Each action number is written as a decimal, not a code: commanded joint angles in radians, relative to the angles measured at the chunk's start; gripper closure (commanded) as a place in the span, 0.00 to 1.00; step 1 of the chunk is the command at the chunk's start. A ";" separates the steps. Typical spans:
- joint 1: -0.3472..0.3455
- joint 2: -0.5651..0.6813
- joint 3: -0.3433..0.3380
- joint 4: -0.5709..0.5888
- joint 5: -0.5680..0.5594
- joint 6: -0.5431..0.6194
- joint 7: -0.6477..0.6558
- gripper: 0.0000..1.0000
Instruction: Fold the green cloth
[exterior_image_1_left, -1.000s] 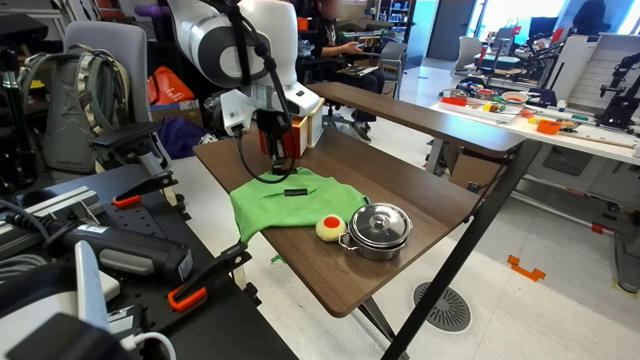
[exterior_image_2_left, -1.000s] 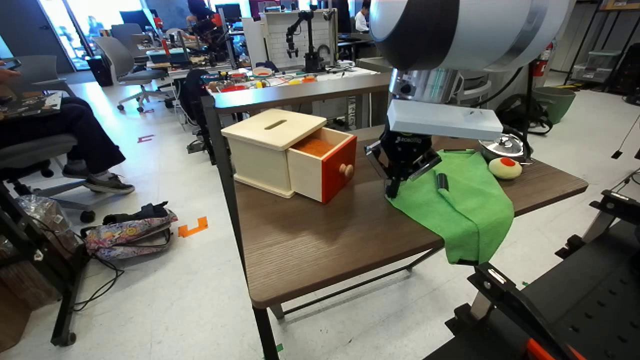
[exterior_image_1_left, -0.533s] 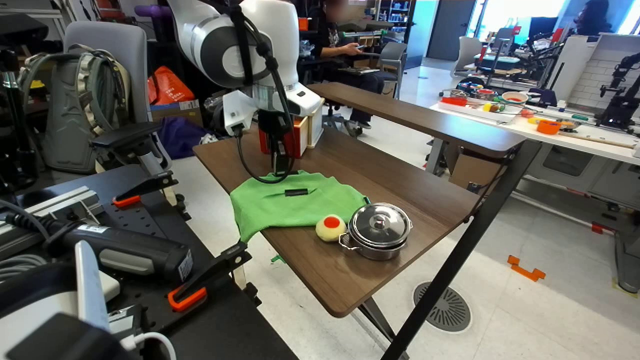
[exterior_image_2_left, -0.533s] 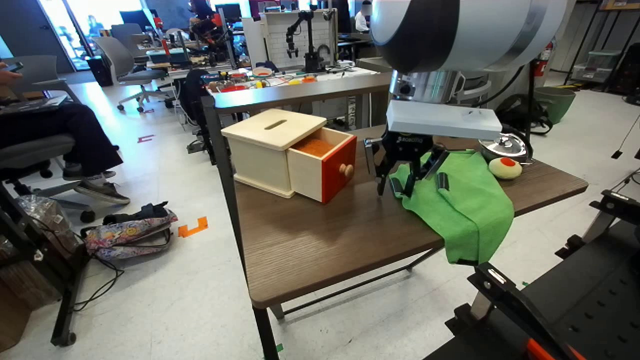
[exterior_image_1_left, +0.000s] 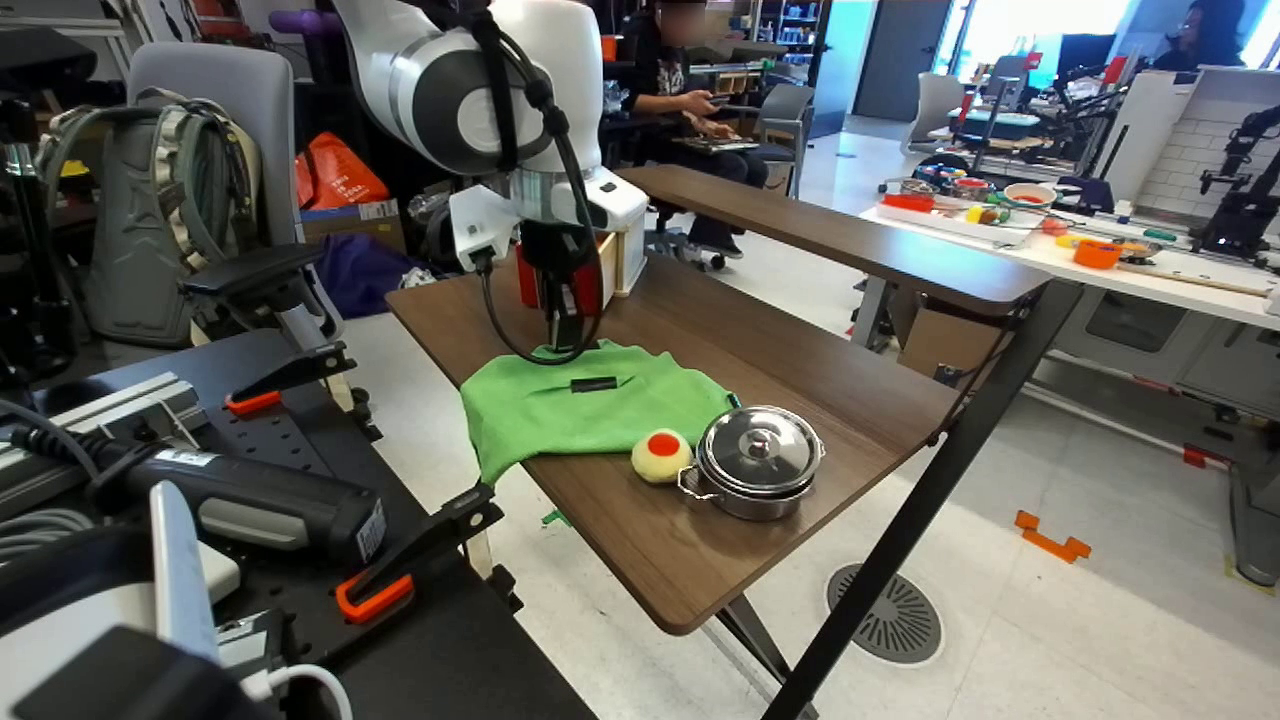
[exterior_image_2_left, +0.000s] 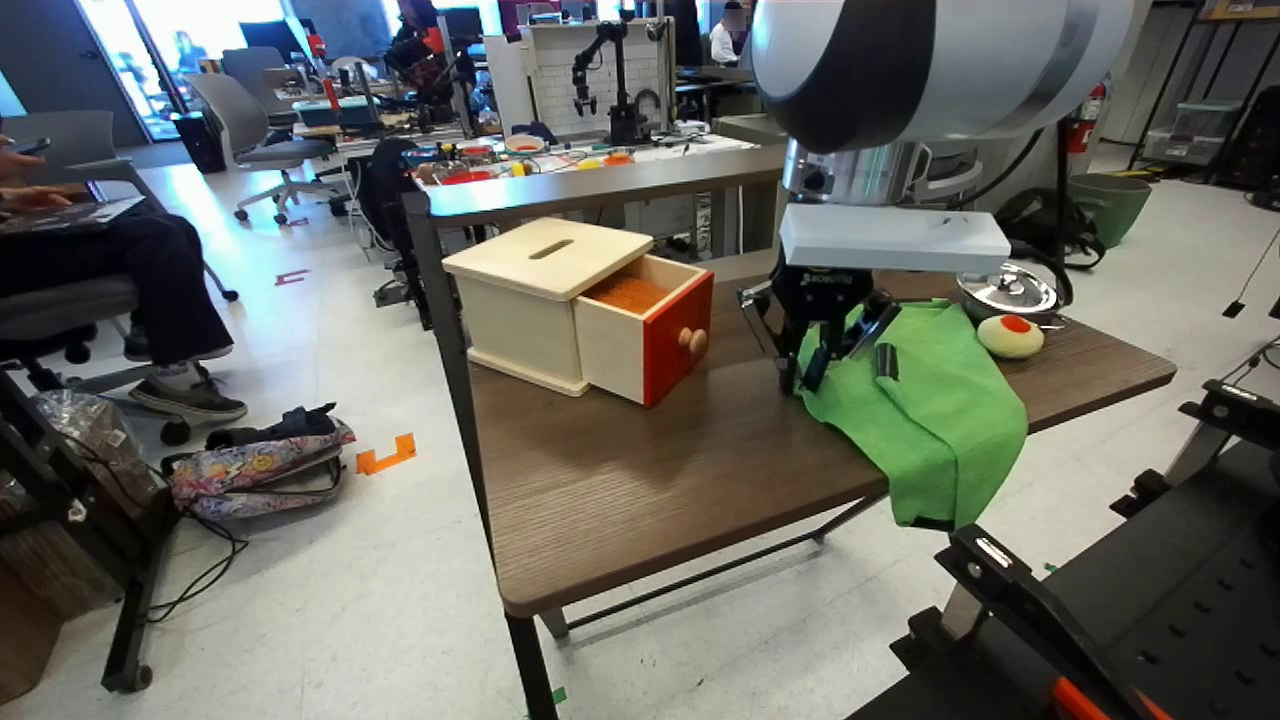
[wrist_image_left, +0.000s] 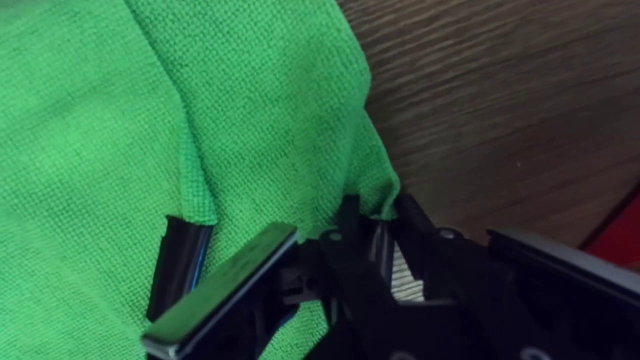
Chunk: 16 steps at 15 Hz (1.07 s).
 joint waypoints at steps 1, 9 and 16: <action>0.016 0.020 -0.016 0.035 -0.022 -0.032 0.032 1.00; 0.024 -0.128 0.006 -0.044 -0.020 -0.036 0.018 0.99; -0.046 -0.247 0.022 -0.156 0.010 -0.020 -0.024 0.99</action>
